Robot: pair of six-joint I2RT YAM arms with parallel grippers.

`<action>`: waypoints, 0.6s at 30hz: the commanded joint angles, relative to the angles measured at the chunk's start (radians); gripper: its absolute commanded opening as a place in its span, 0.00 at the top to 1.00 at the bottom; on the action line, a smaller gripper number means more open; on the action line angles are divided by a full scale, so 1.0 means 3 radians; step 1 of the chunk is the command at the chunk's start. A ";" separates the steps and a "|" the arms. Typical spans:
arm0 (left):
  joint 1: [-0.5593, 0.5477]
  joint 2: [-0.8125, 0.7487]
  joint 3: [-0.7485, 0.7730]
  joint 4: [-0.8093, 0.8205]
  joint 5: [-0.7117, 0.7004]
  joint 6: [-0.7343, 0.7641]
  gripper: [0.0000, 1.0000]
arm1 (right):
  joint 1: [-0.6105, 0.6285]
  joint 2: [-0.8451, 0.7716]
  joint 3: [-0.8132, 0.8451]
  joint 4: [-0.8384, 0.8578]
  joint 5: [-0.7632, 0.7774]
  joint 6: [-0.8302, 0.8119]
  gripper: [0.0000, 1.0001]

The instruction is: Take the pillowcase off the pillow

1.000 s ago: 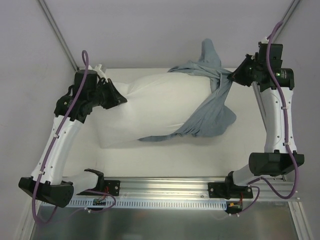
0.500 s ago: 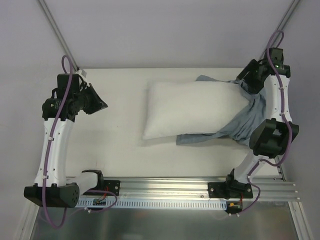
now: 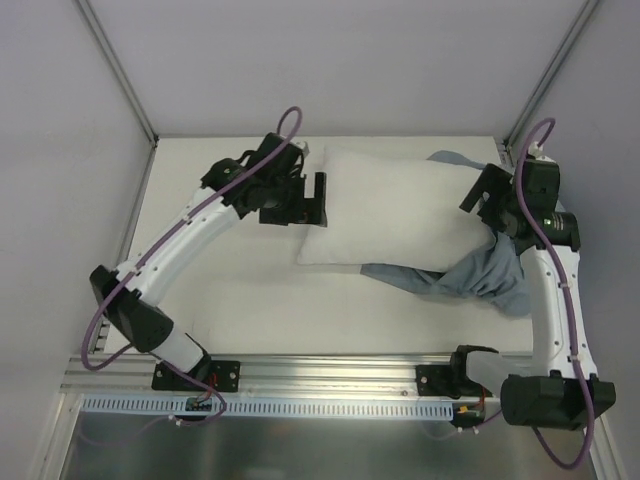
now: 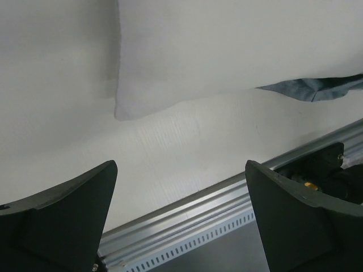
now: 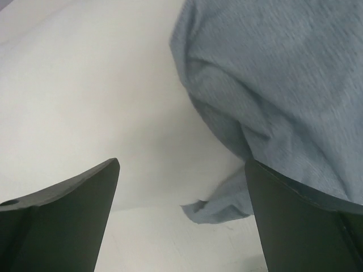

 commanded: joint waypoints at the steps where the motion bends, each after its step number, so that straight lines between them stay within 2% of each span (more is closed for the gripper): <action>1: -0.0230 0.0421 0.0332 -0.0014 -0.0211 -0.0021 0.03 | -0.0037 -0.0130 -0.0280 -0.0061 0.0435 -0.0145 0.02; 6: -0.0537 0.0990 0.0736 -0.0003 -0.0328 0.0117 0.01 | -0.0058 -0.0436 -0.0725 -0.0046 0.0579 -0.0028 0.01; 13: -0.1002 0.1726 0.1411 0.0063 -0.0686 0.0336 0.01 | -0.0058 -0.0671 -0.0889 -0.0051 0.0380 0.0008 0.01; 14: -0.1043 0.1798 0.1594 0.0058 -0.0828 0.0352 0.01 | -0.0053 -0.0702 -0.0889 -0.0051 0.0359 0.0018 0.01; 18: -0.1054 0.2268 0.1938 0.0058 -0.0820 0.0362 0.01 | -0.0058 -0.0835 -0.0889 -0.0107 0.0226 0.0034 0.01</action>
